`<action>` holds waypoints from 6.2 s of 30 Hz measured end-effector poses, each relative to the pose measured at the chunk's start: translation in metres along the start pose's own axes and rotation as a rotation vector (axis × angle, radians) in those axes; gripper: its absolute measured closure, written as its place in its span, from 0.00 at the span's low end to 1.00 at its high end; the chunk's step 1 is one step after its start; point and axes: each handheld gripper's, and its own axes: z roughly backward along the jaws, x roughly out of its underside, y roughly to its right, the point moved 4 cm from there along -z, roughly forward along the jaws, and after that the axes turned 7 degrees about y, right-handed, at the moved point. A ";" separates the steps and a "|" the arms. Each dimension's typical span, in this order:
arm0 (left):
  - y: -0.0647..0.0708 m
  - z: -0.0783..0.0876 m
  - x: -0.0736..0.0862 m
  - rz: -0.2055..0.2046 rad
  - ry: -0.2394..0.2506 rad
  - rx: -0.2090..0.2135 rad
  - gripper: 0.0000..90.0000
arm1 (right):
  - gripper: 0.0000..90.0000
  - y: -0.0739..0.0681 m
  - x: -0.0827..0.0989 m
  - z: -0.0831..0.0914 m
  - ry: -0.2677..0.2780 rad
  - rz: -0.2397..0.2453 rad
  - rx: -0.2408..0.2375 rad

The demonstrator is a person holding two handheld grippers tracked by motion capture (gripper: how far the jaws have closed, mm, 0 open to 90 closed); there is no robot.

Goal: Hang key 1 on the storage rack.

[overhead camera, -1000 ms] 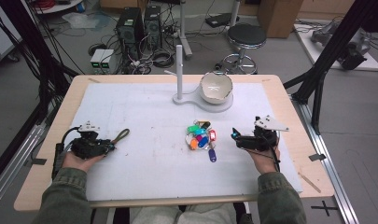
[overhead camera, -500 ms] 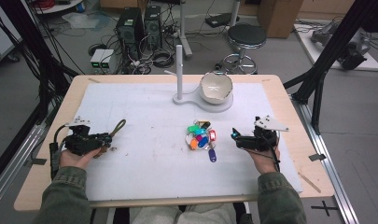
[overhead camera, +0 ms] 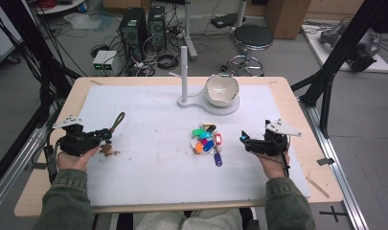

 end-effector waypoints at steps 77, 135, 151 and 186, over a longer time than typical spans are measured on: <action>0.058 -0.118 -0.136 -0.087 -0.021 0.095 0.81 | 0.01 0.007 0.002 0.009 0.009 -0.021 0.018; 0.070 -0.180 -0.106 -0.062 -0.044 0.121 0.81 | 0.01 0.007 0.006 0.008 -0.012 -0.018 0.001; 0.076 -0.195 -0.094 -0.090 -0.086 0.094 0.81 | 0.01 0.007 0.006 0.006 -0.020 -0.013 -0.003; 0.092 -0.184 -0.086 -0.224 -0.141 -0.016 0.02 | 0.01 0.007 0.007 0.008 -0.021 -0.010 -0.001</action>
